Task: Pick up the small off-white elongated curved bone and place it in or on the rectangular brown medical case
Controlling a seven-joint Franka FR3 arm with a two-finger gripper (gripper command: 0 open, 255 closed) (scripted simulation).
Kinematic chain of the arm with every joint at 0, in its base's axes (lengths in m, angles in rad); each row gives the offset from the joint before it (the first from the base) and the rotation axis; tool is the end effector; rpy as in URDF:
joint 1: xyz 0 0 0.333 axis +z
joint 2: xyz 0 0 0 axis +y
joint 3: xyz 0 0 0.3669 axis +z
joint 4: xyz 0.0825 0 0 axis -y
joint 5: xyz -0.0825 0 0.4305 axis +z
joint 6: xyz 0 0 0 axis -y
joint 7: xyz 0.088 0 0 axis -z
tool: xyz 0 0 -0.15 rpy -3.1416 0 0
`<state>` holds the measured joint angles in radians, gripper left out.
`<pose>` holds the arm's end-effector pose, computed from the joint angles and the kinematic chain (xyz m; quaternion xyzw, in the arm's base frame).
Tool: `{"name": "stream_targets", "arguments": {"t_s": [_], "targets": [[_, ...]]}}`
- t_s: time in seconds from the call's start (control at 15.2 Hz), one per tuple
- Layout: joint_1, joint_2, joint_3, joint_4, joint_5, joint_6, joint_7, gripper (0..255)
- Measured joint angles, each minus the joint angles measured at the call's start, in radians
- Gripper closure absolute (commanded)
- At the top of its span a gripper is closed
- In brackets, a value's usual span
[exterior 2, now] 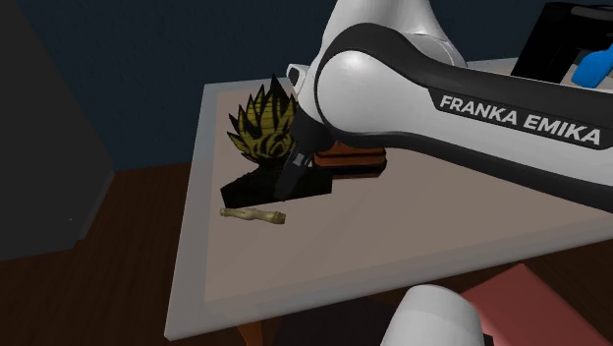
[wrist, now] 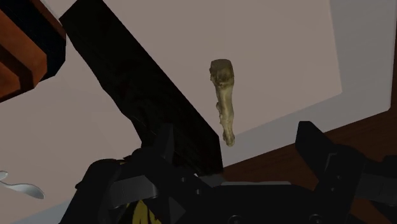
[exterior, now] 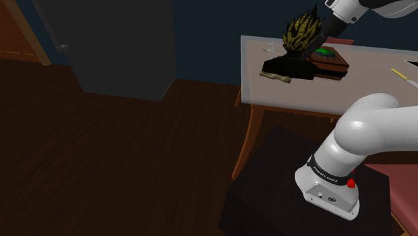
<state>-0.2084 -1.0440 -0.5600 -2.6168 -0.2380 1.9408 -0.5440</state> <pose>0.2094 -0.2548 0.5076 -0.9818 -0.0061 -0.1874 0.0290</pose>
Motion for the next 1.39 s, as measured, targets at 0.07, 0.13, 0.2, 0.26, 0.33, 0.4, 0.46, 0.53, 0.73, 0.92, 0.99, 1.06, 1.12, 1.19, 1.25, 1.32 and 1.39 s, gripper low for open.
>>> {"name": "stream_targets", "arguments": {"t_s": [0.07,0.13,0.2,0.26,0.33,0.4,0.46,0.53,0.73,0.92,0.99,1.06,1.12,1.19,1.25,1.32,1.39], "targets": [[0.000,0.000,0.000,0.000,0.000,0.000,0.000,0],[0.000,0.000,0.000,-0.001,0.000,0.001,0.000,0],[0.000,0.000,0.000,-0.001,0.000,0.001,0.000,255],[0.000,0.000,0.000,-0.001,0.000,0.001,0.000,255],[0.000,0.000,0.000,-0.001,0.000,0.001,0.000,255],[0.000,0.000,0.000,-0.001,0.000,0.001,0.000,255],[0.000,0.000,0.000,-0.001,0.000,0.001,0.000,255],[0.000,0.000,0.000,-0.001,0.000,0.001,0.000,255],[0.000,0.000,0.000,-0.001,0.000,0.001,0.000,255],[0.000,0.000,0.000,-0.001,0.000,0.001,0.000,0],[0.007,0.023,0.014,0.003,-0.006,-0.002,0.010,0],[0.023,0.073,0.027,0.016,-0.016,0.001,0.021,0],[0.039,0.128,0.045,0.029,-0.028,-0.001,0.035,0],[0.060,0.195,0.063,0.053,-0.038,-0.003,0.050,0],[0.079,0.262,0.083,0.077,-0.047,-0.010,0.068,0],[0.092,0.320,0.103,0.088,-0.060,-0.016,0.085,0],[0.102,0.373,0.120,0.096,-0.075,-0.023,0.100,0]]}}
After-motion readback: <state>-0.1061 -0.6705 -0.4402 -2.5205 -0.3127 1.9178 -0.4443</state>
